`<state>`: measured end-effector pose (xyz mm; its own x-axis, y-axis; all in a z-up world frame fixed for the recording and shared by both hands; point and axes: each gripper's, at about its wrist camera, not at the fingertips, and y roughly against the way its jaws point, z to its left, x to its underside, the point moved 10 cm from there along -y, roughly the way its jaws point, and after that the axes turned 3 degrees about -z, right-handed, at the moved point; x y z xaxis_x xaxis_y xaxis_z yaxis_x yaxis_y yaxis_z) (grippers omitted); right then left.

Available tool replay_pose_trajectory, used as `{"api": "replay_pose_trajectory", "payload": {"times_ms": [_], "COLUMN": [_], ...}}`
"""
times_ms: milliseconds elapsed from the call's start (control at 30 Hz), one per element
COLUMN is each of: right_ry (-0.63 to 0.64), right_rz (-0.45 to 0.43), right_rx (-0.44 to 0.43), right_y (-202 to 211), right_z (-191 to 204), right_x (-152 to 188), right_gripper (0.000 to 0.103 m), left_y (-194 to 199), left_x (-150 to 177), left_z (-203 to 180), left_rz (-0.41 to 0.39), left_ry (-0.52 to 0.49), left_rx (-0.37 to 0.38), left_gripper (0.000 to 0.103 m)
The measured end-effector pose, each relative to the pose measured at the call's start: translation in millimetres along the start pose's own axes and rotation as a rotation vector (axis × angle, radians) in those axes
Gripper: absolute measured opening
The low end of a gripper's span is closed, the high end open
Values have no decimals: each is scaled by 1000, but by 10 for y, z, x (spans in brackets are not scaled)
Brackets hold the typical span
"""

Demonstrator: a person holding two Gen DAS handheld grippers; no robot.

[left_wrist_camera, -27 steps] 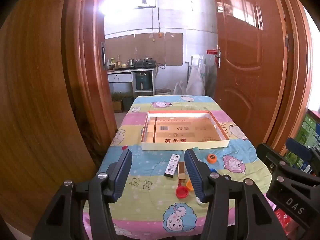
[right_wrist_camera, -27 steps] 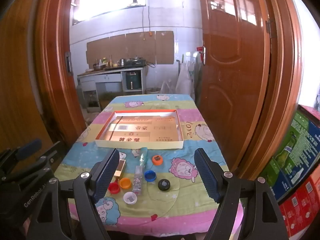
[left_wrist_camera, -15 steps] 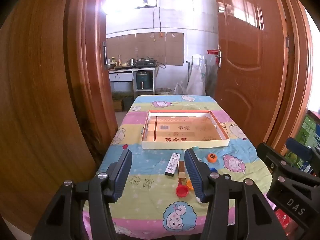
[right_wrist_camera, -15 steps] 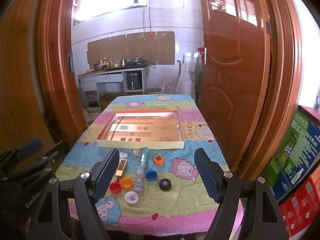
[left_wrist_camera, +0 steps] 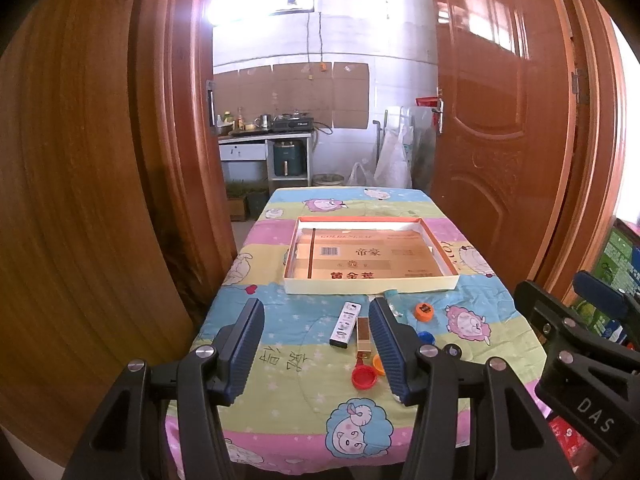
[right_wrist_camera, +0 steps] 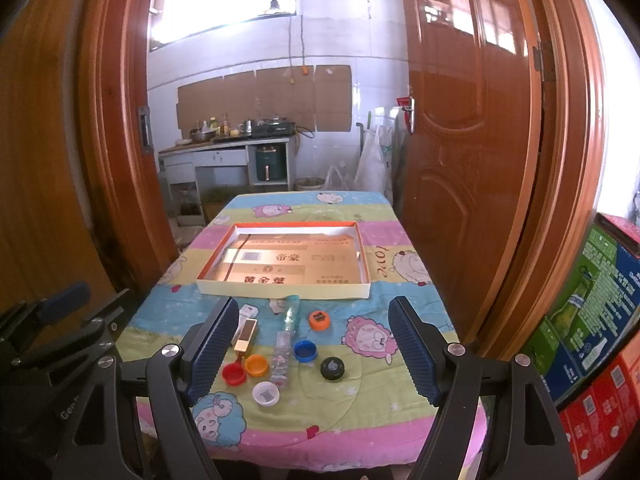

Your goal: Organize rigid objects

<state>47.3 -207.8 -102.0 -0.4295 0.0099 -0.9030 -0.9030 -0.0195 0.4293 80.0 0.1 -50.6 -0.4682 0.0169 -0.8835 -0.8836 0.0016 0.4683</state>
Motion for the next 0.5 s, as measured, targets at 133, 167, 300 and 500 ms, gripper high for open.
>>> {"api": "replay_pose_trajectory", "payload": {"times_ms": [133,167,300,500], "right_ry": [1,1,2,2], "right_rz": [-2,-2,-2,-3], "right_rx": [2,1,1,2], "right_y": [3,3,2,2], "right_z": [2,4,3,2], "right_x": [4,4,3,2], "right_gripper": [79,79,79,79], "left_y": [9,10,8,11], "left_x": [1,-2,0,9], "left_z": [5,7,3,-9], "left_rz": [-6,-8,-10,-11], "left_ry": [-2,-2,-4,-4], "left_rx": [0,0,-1,-3], "left_gripper": [55,55,55,55]}}
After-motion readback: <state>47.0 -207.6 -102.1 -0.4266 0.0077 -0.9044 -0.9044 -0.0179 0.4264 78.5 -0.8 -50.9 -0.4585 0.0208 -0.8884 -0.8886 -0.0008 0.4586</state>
